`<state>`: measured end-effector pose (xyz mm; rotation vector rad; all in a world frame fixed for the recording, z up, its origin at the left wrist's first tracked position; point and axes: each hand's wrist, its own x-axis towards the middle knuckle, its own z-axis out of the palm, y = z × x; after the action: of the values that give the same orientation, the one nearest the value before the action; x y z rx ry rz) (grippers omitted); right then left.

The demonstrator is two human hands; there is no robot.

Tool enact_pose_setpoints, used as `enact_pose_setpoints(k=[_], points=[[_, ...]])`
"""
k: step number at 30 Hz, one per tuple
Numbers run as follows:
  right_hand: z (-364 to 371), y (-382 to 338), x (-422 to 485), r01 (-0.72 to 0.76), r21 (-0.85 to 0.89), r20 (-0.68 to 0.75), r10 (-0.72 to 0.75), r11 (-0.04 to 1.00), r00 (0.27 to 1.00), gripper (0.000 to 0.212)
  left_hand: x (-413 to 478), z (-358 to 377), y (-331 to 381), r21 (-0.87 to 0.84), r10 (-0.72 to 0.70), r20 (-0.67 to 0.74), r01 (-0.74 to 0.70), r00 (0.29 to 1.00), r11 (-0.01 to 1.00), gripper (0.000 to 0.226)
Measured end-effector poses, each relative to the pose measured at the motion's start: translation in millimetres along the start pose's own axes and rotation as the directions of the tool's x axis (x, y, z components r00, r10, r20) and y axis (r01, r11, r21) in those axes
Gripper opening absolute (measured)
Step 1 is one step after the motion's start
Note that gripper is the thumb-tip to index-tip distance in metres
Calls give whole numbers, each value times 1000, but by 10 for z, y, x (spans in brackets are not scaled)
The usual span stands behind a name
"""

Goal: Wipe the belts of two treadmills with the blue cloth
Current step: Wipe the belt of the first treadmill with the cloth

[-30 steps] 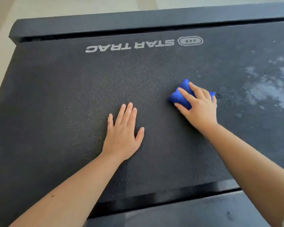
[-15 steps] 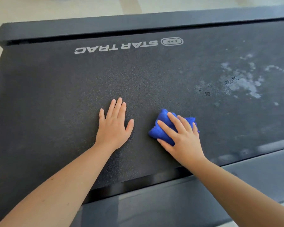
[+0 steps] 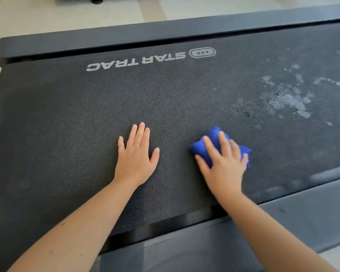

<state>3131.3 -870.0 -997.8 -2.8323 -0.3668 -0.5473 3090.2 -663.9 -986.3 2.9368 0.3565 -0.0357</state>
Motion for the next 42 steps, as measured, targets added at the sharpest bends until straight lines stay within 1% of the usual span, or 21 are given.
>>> enact_pose_setpoints(k=[2, 4, 9, 10, 13, 14, 16, 18, 20, 26, 28, 32, 34, 36, 38, 40, 42], points=[[72, -318, -11, 66, 28, 9, -66, 997, 998, 49, 1, 10, 2, -17, 0, -26, -1, 1000, 1000, 71], [141, -504, 53, 86, 61, 13, -87, 994, 996, 48, 2, 28, -6, -12, 10, -29, -10, 1000, 1000, 77], [356, -408, 512, 231, 99, 11, -233, 968, 972, 44, 18, 41, -21, 3, 6, -26, -6, 1000, 1000, 78], [404, -420, 634, 222, 105, 26, -226, 969, 974, 43, 16, 38, -18, 5, 7, -21, -7, 1000, 1000, 79], [487, -537, 826, 119, 111, 87, -129, 987, 988, 49, 15, 28, -20, 10, -3, -3, 3, 1000, 1000, 80], [480, -549, 815, 115, 110, 77, -124, 987, 989, 49, 18, 28, -21, 11, -7, 1, 7, 1000, 1000, 80], [428, -485, 672, 181, 117, 32, -186, 977, 982, 43, 15, 27, -15, 5, -3, 7, 3, 1000, 1000, 79], [350, -384, 461, 283, 132, 10, -287, 950, 958, 45, 13, 28, -28, -3, -1, 11, 1, 1000, 1000, 79], [292, -323, 376, 338, 142, 11, -343, 930, 939, 47, 9, 31, -36, -2, 0, 14, 0, 1000, 1000, 79], [293, -200, 529, 352, 149, 74, -365, 924, 928, 48, 10, 32, -37, -22, 2, -4, -2, 1000, 1000, 77], [287, -6, 638, 322, 128, 103, -336, 938, 936, 50, 9, 26, -29, -12, 1, -3, -1, 1000, 1000, 78], [229, 644, 822, 95, 89, 130, -107, 991, 986, 53, 4, -5, -9, 30, 1, 25, -2, 1000, 1000, 78], [156, 896, 804, 54, 82, 144, -65, 995, 987, 52, 11, -19, -4, 64, 5, 40, -7, 999, 998, 77], [127, 934, 787, 37, 92, 150, -51, 995, 987, 48, 8, -41, 19, 79, -5, 54, 1, 999, 997, 69], [126, 855, 738, -18, 91, 118, 7, 996, 993, 46, 7, -68, 51, 135, 2, 61, -11, 998, 991, 60], [139, 733, 672, -45, 59, 53, 42, 997, 998, 46, 56, -106, 48, 217, 68, 56, -79, 996, 973, 58], [154, 549, 546, -11, 49, 19, 10, 999, 1000, 49, 163, -144, 29, 226, 149, 43, -155, 988, 962, 61]])
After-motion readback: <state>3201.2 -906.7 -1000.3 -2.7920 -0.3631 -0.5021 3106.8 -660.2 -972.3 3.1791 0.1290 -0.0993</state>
